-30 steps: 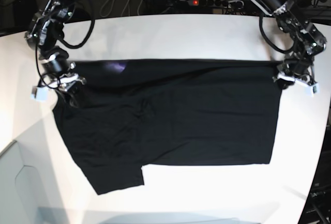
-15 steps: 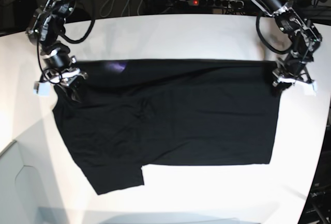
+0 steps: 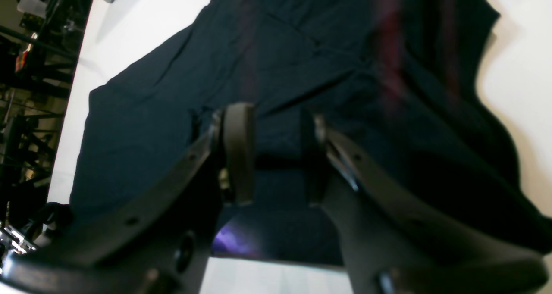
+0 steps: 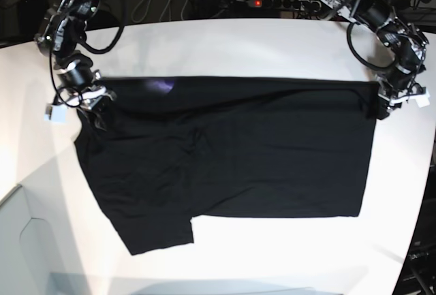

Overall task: Fold the T-shirt properly
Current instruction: 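Return the right gripper to the shirt corner and regrasp the edge, then pull the shirt edge with both grippers to straighten the fold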

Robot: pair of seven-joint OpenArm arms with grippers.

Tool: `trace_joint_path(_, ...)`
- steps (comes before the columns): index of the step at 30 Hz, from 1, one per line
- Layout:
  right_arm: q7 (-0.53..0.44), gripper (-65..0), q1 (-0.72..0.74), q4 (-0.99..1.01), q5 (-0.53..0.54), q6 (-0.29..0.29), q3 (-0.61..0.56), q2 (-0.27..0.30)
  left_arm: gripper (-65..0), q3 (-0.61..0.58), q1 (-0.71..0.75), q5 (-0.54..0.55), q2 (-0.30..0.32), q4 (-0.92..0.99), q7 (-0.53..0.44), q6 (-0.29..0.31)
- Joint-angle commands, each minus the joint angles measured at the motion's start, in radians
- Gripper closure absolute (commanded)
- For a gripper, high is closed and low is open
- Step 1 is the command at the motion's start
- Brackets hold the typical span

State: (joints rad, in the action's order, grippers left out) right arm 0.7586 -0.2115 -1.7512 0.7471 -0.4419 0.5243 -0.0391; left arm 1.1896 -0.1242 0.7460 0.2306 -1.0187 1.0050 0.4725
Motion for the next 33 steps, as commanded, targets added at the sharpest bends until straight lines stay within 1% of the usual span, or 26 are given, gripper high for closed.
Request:
trace_joint_path(1, -0.020, -16.5, 0.005, -0.020, 0.021, -0.005, 0.001, 0.005, -16.3, 0.002, -0.005, 0.013, 0.020, -0.013, -0.008, 0.004)
trace_joint_path(7, -0.020, -16.0, -0.001, -0.013, 0.016, -0.005, -0.005, 0.005, -16.3, 0.002, -0.001, 0.007, 0.019, -0.016, -0.008, 0.004)
trace_joint_path(9, -0.026, -13.4, -0.010, -0.005, 0.015, -0.005, -0.006, 0.006, -16.3, 0.002, 0.016, 0.007, 0.019, -0.021, -0.008, 0.004)
trace_joint_path(12, -0.027, -6.3, -0.004, 0.064, 0.013, -0.005, -0.022, 0.048, -16.3, -0.006, 0.030, 0.007, 0.019, -0.022, -0.013, 0.004)
trace_joint_path(15, -0.027, 0.0, 0.025, 0.170, 0.013, -0.005, -0.069, 0.112, -16.3, -0.006, 0.033, 0.007, 0.019, -0.022, -0.013, 0.004)
trace_joint_path(17, -0.027, 0.0, 0.048, 0.254, 0.013, -0.005, -0.085, 0.138, -16.3, -0.006, 0.034, 0.007, 0.019, -0.022, -0.010, 0.004)
trace_joint_path(20, -0.027, 0.0, 0.083, 0.353, 0.013, -0.005, -0.083, 0.153, -16.3, -0.006, 0.053, 0.007, 0.019, -0.022, -0.013, 0.004)
trace_joint_path(25, -0.027, 0.0, 0.073, 0.383, 0.013, -0.004, -0.077, 0.176, -16.2, -0.006, 0.097, 0.007, 0.019, -0.041, -0.008, 0.004)
trace_joint_path(27, -0.027, 0.0, 0.050, 0.380, 0.015, -0.004, -0.077, 0.193, -16.2, -0.006, 0.130, 0.007, 0.019, -0.094, -0.008, 0.004)
trace_joint_path(29, -0.027, 0.0, 0.031, 0.382, 0.015, -0.004, -0.076, 0.210, -16.2, -0.009, 0.165, 0.007, -0.004, -0.163, -0.012, 0.004)
trace_joint_path(33, -0.027, 0.0, -0.026, 0.382, 0.015, -0.004, -0.074, 0.247, -16.2, -0.046, 0.246, 0.007, -0.029, -0.326, -0.016, 0.004)
